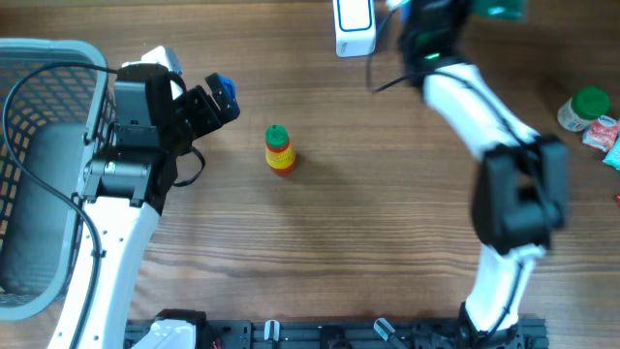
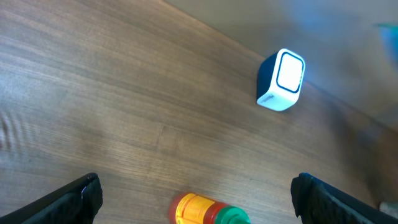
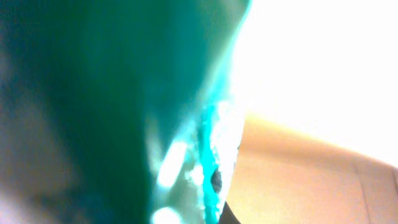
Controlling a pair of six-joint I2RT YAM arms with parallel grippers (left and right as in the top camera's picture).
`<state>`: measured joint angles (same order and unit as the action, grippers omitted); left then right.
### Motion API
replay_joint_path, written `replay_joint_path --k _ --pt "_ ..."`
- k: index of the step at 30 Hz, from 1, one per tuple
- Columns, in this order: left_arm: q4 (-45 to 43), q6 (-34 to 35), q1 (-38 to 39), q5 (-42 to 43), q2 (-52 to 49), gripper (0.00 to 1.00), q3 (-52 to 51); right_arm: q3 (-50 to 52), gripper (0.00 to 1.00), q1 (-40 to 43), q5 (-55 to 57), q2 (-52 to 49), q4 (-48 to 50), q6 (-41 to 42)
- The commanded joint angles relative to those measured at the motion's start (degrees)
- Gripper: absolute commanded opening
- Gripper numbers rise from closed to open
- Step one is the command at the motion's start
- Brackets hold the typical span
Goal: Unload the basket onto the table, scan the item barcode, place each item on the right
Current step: 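Drop the glove pack off the table's right side with the right gripper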
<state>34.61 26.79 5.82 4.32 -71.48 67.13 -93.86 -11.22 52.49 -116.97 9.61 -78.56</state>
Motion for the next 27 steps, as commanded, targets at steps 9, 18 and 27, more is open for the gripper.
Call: replay_joint_path --k 9,18,27 --pt "0.0 -1.1 -0.3 -0.6 -0.2 1.00 0.2 -1.2 0.04 33.5 -8.9 15.6 -35.8 49.6" --pt "0.0 -1.1 -0.3 -0.6 -0.2 1.00 0.2 7.5 0.05 57.3 -32.9 12.2 -44.9 80.3" --pt "0.0 -1.1 -0.3 -0.6 -0.2 1.00 0.2 17.5 0.04 60.4 -32.7 6.7 -50.1 102.1"
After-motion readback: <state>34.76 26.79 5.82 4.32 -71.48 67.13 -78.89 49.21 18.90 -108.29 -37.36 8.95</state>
